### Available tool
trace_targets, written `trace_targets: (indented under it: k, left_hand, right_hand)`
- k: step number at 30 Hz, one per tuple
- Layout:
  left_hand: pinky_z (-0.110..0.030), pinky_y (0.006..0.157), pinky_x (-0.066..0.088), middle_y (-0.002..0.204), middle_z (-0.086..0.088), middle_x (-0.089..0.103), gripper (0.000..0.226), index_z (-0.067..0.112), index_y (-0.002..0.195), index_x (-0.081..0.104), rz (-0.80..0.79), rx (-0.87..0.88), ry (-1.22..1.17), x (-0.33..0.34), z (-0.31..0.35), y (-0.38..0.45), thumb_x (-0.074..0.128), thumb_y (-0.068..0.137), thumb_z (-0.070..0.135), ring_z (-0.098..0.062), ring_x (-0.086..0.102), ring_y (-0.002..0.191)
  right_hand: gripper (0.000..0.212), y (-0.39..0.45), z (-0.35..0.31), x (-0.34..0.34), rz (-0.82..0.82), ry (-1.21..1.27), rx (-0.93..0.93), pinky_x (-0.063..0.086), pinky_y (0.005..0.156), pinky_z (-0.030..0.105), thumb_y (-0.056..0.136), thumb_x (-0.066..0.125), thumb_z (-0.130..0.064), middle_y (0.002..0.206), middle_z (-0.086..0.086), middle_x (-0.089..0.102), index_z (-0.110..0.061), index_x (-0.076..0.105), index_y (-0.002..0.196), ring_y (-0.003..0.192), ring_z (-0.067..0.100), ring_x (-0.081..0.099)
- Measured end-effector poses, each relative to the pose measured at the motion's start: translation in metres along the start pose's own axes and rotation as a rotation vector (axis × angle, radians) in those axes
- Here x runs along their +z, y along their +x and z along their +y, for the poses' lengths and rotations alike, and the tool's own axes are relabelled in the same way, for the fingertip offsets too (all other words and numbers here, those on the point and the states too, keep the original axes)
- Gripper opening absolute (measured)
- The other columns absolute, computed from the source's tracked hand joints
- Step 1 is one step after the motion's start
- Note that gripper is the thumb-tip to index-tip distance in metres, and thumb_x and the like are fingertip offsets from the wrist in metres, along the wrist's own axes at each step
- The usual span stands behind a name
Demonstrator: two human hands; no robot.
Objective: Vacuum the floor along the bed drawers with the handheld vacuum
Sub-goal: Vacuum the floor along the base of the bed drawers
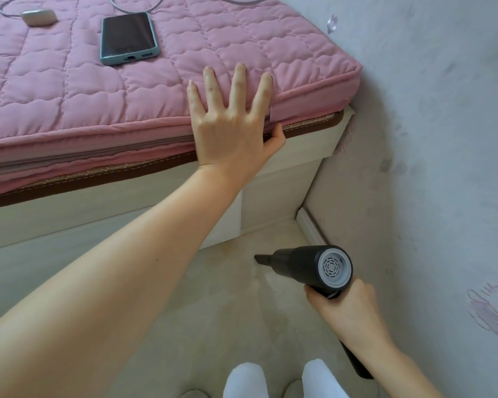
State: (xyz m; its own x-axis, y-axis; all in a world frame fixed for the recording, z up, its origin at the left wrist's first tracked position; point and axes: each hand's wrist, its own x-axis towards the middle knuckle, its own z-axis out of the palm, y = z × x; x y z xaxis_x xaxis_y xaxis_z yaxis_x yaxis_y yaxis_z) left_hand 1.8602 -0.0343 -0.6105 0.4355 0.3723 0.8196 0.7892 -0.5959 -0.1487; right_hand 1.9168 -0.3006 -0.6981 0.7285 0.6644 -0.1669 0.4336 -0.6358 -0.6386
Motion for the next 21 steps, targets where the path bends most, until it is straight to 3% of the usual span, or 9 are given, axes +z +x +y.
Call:
trace_targets:
  k: [9, 15, 21]
  left_hand:
    - [-0.067, 0.103, 0.042, 0.141, -0.014, 0.059, 0.058, 0.022, 0.140, 0.059, 0.022, -0.007, 0.006, 0.006, 0.006, -0.005, 0.047, 0.092, 0.052, -0.052, 0.052, 0.128]
    - [-0.065, 0.104, 0.043, 0.140, -0.012, 0.059, 0.054, 0.023, 0.139, 0.059, 0.031, -0.031, 0.001, 0.007, 0.007, -0.006, 0.045, 0.094, 0.050, -0.049, 0.054, 0.128]
    - [-0.064, 0.103, 0.044, 0.139, -0.012, 0.060, 0.052, 0.023, 0.138, 0.060, 0.053, -0.032, 0.005, 0.008, 0.007, -0.007, 0.043, 0.096, 0.048, -0.048, 0.055, 0.126]
  right_hand:
    - [0.025, 0.005, 0.011, -0.007, 0.068, 0.004, -0.004, 0.047, 0.054, 0.036, 0.068, 0.069, -0.034, 0.047, -0.002, 0.050, -0.020, 0.051, 0.059, 0.055, 0.024, 0.048]
    - [0.028, 0.015, 0.025, -0.014, 0.130, 0.043, 0.024, 0.049, 0.054, 0.037, 0.069, 0.072, -0.031, 0.048, 0.007, 0.057, -0.011, 0.056, 0.059, 0.059, 0.033, 0.055]
    - [0.027, 0.021, 0.037, -0.018, 0.169, 0.027, 0.033, 0.049, 0.053, 0.038, 0.069, 0.072, -0.037, 0.051, 0.001, 0.059, -0.018, 0.054, 0.061, 0.059, 0.030, 0.057]
